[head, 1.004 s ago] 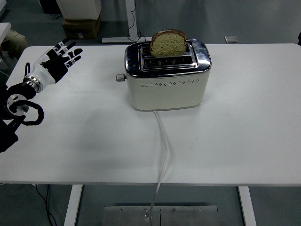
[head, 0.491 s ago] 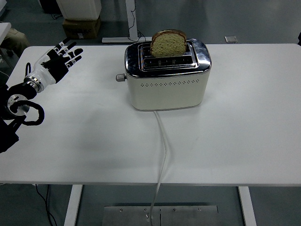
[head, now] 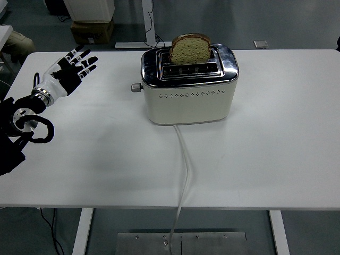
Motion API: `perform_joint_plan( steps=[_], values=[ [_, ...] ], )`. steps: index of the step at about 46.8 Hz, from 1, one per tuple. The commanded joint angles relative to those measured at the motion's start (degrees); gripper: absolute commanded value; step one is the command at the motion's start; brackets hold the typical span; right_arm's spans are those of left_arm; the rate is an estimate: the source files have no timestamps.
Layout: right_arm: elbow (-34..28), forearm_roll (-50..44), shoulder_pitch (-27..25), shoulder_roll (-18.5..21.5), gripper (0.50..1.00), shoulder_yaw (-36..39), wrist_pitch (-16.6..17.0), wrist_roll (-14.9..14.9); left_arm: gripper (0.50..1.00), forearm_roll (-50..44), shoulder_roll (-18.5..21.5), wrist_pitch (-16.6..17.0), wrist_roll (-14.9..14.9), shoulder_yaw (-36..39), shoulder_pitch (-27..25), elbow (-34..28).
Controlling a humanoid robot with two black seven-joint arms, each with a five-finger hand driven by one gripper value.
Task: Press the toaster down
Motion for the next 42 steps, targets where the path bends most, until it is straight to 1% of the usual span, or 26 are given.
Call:
perform_joint_plan(
  steps=[1,13,17,19,23,26,29,32,35,36,37,40,42],
  values=[
    [0.0,0.0,0.0,0.0,1.000,0.0,0.0,0.0,1.000,0.1,0.0,0.0,0.0,0.0,-0.2,-0.1],
    [0.0,0.0,0.0,0.0,1.000,0.0,0.0,0.0,1.000,0.2,0.3,0.1,0.7,0.2,-1.3,-1.1],
    [0.0,0.0,0.0,0.0,1.000,0.0,0.0,0.0,1.000,0.2,1.3,1.8,1.0,0.3,-1.7,-4.8],
    [0.0,0.0,0.0,0.0,1.000,0.0,0.0,0.0,1.000,0.2,2.8,3.2,1.8,0.3,-1.7,-8.1],
    [0.0,0.0,0.0,0.0,1.000,0.0,0.0,0.0,1.000,0.2,8.0,6.8,3.5,0.3,-1.1,-17.5],
    [0.0,0.0,0.0,0.0,1.000,0.0,0.0,0.0,1.000,0.2,10.8,9.3,3.6,0.4,-0.9,-24.0],
    [-0.1,0.0,0.0,0.0,1.000,0.0,0.0,0.0,1.000,0.2,12.9,10.8,3.9,0.6,-1.1,-28.5],
    [-0.1,0.0,0.0,0.0,1.000,0.0,0.0,0.0,1.000,0.2,14.7,11.4,5.4,0.7,-1.5,-31.0],
    [0.0,0.0,0.0,0.0,1.000,0.0,0.0,0.0,1.000,0.3,16.3,11.6,7.6,0.7,-2.5,-31.9],
    [0.0,0.0,0.0,0.0,1.000,0.0,0.0,0.0,1.000,0.3,16.3,11.6,7.6,0.7,-2.5,-31.9],
    [0.0,0.0,0.0,0.0,0.998,0.0,0.0,0.0,1.000,0.5,17.5,11.5,9.5,0.9,-4.0,-32.3],
    [0.0,0.0,0.0,0.0,1.000,0.0,0.0,0.0,1.000,1.3,18.2,11.2,10.9,2.5,-5.9,-32.5],
    [0.0,0.0,0.0,0.0,1.000,0.0,0.0,0.0,1.000,2.3,18.6,11.0,11.3,4.4,-7.8,-32.9]
  ],
)
